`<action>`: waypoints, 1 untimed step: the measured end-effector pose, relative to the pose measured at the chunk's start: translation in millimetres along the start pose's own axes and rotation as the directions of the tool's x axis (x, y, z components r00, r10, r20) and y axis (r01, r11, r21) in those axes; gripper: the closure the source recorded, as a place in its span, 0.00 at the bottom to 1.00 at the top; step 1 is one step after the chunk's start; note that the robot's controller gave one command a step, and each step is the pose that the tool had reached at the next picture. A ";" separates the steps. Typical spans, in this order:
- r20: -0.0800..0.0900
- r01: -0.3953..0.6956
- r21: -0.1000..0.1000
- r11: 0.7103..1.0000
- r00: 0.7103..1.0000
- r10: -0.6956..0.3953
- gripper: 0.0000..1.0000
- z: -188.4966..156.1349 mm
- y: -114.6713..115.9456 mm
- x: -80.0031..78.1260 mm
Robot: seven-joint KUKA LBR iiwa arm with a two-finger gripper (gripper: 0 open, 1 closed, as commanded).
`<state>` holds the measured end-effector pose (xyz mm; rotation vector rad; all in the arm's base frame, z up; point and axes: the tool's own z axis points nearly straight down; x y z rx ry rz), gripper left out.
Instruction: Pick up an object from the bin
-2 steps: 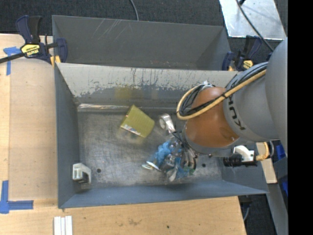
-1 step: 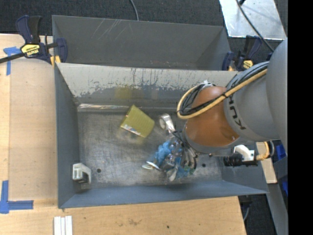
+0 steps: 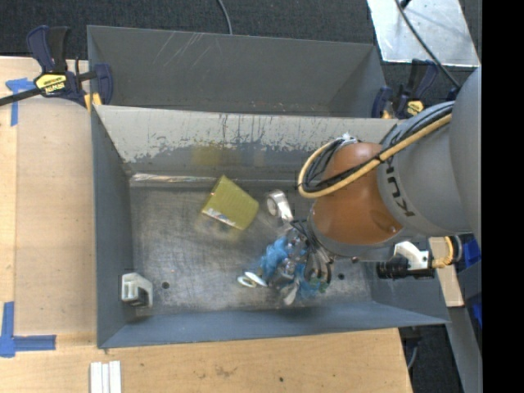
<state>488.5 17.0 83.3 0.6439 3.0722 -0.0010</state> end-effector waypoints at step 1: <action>-0.008 0.000 0.003 1.000 1.000 0.000 1.00 -20.4 -0.9 2.1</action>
Offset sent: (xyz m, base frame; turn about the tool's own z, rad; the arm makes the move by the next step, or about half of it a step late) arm 0.0001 0.0000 0.0790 0.0000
